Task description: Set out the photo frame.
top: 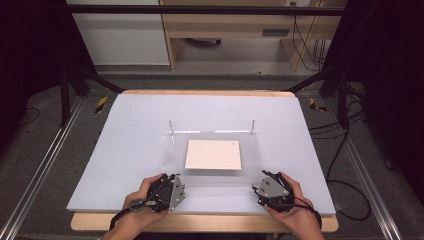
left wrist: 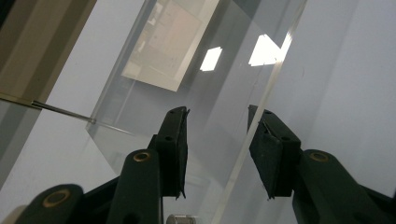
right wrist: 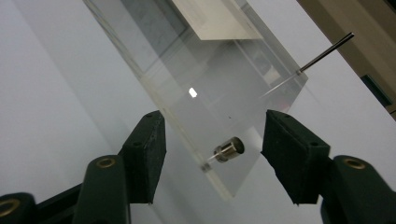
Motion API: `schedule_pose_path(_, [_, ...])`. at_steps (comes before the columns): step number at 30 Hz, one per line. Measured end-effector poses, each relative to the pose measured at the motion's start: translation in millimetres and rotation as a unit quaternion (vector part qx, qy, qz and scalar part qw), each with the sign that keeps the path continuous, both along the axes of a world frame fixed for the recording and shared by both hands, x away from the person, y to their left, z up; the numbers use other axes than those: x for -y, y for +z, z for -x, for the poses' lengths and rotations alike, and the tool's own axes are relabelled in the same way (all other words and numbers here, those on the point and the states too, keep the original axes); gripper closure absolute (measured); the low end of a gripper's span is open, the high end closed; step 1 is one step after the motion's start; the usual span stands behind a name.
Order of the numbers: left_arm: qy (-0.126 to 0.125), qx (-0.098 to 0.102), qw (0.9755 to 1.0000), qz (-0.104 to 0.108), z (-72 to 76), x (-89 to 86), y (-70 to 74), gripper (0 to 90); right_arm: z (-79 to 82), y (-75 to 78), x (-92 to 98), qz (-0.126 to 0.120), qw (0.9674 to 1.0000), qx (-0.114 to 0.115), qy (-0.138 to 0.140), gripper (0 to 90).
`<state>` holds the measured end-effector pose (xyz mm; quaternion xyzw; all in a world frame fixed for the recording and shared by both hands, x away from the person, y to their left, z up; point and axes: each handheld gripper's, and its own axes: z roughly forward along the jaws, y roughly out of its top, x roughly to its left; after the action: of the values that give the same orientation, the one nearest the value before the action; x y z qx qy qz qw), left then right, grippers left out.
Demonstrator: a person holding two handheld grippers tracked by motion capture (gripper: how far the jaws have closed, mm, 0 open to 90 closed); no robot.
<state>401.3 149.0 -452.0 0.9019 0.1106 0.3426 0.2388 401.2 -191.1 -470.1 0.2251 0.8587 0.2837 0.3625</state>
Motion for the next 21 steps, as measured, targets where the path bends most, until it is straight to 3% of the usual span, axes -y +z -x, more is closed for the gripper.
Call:
schedule_pose_path(7, [0.0,0.003,1.0,0.007,-1.3,-1.3,0.9,57.3,-1.9,-1.3,-2.8,0.026,0.9995,0.019,0.005,47.9])
schedule_pose_path(8, [0.001,0.009,0.9999,0.015,-1.1,-2.4,3.7,58.2,0.7,2.0,-4.0,0.029,0.9989,0.036,0.009,52.3])
schedule_pose_path(9, [0.001,0.01,0.9998,0.017,-1.1,-2.8,5.0,58.4,1.0,3.7,-4.2,0.03,0.9987,0.039,0.01,53.1])
schedule_pose_path(20, [0.004,0.041,0.9988,0.028,-6.6,-4.5,23.3,59.6,-1.6,29.0,-6.2,0.014,0.9993,0.034,-0.006,59.2])
schedule_pose_path(21, [0.005,0.045,0.9986,0.029,-8.3,-5.3,25.5,61.0,-4.1,38.2,-6.3,0.008,0.9994,0.033,-0.007,60.8])
